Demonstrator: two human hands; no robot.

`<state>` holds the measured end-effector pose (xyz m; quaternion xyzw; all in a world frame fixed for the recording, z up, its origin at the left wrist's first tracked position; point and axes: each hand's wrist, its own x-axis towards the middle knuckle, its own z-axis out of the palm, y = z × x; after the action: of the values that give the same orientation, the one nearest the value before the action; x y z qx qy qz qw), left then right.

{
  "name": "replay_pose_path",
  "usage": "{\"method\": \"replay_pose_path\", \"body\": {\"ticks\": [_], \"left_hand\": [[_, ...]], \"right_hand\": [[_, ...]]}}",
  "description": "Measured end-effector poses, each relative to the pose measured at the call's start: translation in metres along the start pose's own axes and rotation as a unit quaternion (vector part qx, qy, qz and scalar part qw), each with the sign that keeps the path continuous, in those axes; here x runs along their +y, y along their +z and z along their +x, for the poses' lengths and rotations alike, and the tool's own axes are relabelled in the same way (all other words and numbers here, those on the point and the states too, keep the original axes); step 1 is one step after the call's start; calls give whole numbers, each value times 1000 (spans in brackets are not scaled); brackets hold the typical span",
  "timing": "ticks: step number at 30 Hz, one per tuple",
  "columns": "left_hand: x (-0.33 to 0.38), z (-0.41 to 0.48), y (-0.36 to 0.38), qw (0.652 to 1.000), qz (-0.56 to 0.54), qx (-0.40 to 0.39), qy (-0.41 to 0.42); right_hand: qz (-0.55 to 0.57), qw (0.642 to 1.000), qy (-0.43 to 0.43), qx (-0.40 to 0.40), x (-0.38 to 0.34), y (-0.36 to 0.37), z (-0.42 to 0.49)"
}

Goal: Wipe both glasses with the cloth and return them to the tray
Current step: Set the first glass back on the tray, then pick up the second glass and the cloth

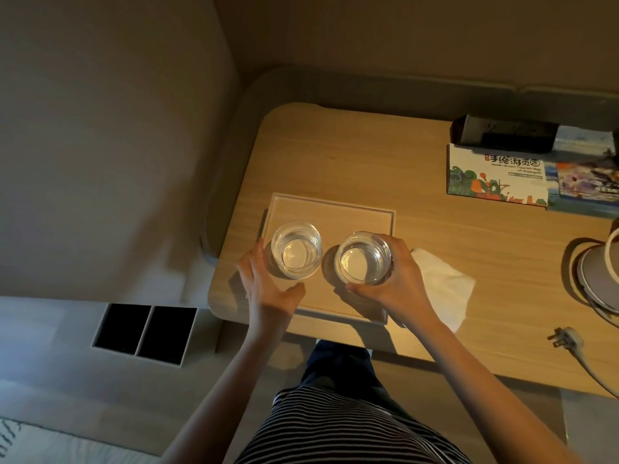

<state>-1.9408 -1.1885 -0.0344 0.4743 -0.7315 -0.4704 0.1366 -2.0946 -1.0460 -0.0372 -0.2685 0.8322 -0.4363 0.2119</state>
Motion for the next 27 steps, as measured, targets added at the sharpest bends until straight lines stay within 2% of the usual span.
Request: {"method": "replay_pose_path", "body": {"ticks": [4, 12, 17, 20, 23, 25, 27], "left_hand": [[2, 19, 3, 995, -71, -36, -58], [-13, 35, 14, 996, -87, -36, 9], [-18, 42, 14, 992, -107, -64, 26], [-17, 44, 8, 988, -131, -82, 10], [-8, 42, -2, 976, -190, -105, -25], [3, 42, -12, 966, -227, -115, -46], [19, 41, -23, 957, -255, -132, -53]], "right_hand": [[10, 1000, -3, -5, 3, 1, 0], [5, 1000, 4, -7, 3, 3, 2], [95, 990, 64, -88, 15, -8, 0], [118, 989, 80, -39, 41, -25, -4], [-19, 993, 112, 38, 80, -42, -3], [-177, 972, 154, 1, 109, -49, 1], [-294, 929, 218, -44, 130, -51, 3]]}}
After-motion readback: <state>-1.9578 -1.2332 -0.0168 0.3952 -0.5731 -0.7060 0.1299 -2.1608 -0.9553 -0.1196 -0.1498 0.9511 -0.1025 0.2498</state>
